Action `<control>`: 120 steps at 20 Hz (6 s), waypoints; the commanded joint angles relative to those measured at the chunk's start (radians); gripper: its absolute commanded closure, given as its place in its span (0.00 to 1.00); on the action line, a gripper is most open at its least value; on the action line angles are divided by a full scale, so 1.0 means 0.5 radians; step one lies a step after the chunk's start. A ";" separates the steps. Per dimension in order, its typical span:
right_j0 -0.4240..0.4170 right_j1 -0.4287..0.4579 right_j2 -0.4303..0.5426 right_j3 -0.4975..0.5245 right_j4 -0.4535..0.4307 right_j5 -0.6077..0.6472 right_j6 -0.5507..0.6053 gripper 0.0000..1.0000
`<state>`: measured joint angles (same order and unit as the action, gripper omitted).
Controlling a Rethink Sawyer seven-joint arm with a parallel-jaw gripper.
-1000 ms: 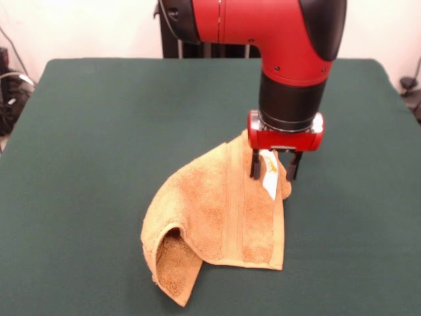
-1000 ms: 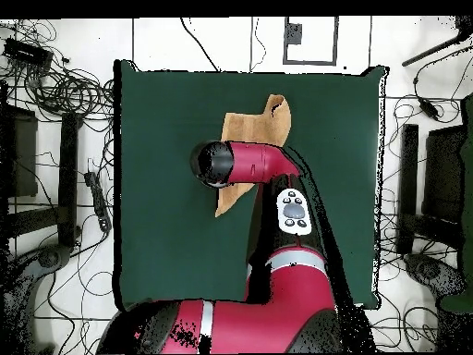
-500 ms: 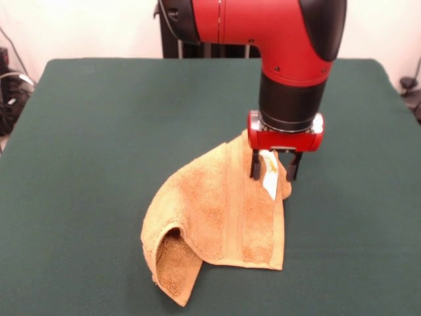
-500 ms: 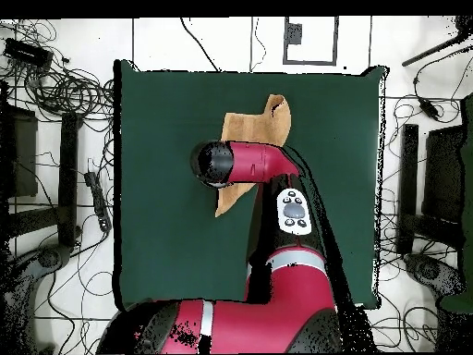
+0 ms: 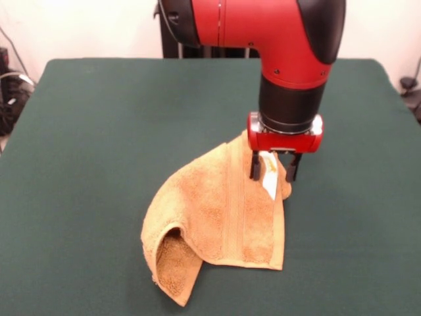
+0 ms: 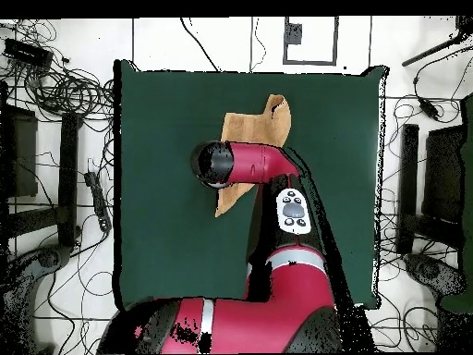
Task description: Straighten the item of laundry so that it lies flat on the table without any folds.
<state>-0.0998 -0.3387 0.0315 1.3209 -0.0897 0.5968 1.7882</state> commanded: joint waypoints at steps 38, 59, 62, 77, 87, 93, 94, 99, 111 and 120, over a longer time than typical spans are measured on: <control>0.183 0.163 -0.043 0.025 0.044 0.211 0.248 1.00; 0.260 0.170 -0.026 0.037 0.148 0.176 0.394 1.00; 0.287 0.180 -0.022 0.038 0.182 0.154 0.439 1.00; 0.370 0.197 -0.065 0.049 0.299 0.092 0.523 1.00; 0.342 0.254 -0.113 -0.055 0.280 0.093 0.404 1.00; 0.314 0.262 -0.143 -0.082 0.238 0.073 0.349 1.00; 0.314 0.261 -0.151 -0.084 0.225 0.050 0.341 0.00; 0.311 0.254 -0.142 -0.063 0.234 0.058 0.344 0.00; 0.267 0.279 -0.107 -0.106 0.262 0.134 0.308 0.00; 0.267 0.185 -0.108 -0.045 0.264 0.189 0.287 0.00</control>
<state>0.0350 -0.2717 -0.0806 1.2562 0.0133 0.6146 1.7882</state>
